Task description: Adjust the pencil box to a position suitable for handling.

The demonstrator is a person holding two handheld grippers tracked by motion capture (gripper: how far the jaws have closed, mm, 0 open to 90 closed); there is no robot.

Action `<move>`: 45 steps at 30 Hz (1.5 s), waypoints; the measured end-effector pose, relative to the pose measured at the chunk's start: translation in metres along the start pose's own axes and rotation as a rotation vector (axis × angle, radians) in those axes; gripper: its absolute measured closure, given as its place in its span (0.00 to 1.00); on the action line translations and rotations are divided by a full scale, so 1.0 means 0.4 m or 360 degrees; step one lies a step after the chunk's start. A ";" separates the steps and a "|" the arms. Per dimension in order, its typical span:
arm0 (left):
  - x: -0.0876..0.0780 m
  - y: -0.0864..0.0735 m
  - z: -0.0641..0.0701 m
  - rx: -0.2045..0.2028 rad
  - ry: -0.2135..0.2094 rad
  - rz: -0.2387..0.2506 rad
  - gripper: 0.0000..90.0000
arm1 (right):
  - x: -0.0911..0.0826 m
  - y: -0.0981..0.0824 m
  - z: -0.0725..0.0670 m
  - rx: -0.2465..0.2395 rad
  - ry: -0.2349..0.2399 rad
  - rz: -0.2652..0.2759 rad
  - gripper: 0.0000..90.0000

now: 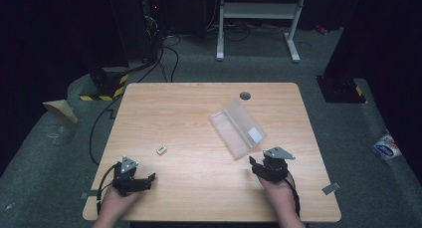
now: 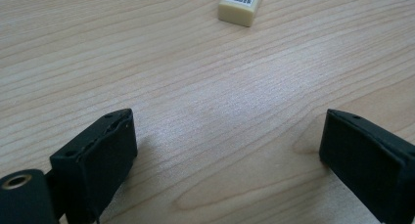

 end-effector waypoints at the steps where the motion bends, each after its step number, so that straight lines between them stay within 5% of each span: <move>1: 0.000 0.000 0.000 0.0000 0.0001 0.0000 0.08 | 0.005 0.011 -0.004 0.0002 0.0004 0.0012 0.46; 18: -0.001 -0.001 0.001 -0.0009 -0.0001 0.0005 0.09 | 0.059 0.066 -0.061 -0.0080 0.0050 0.0013 0.48; 29: -0.001 0.000 0.002 -0.0008 -0.0002 0.0008 0.09 | 0.140 0.122 -0.117 -0.0096 0.0095 -0.0037 0.50; 45: -0.001 0.000 0.001 -0.0003 -0.0003 0.0008 0.09 | 0.206 0.131 -0.143 -0.0132 0.0089 -0.0128 0.59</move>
Point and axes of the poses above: each handheld gripper's, and its own axes: x roughly forward along the jaws, y roughly out of its top, z roughly to its right, the point moved 10 cm from there along x, roughly forward along the jaws, and after that the axes turned 1 degree about z, right-handed, at the moved point
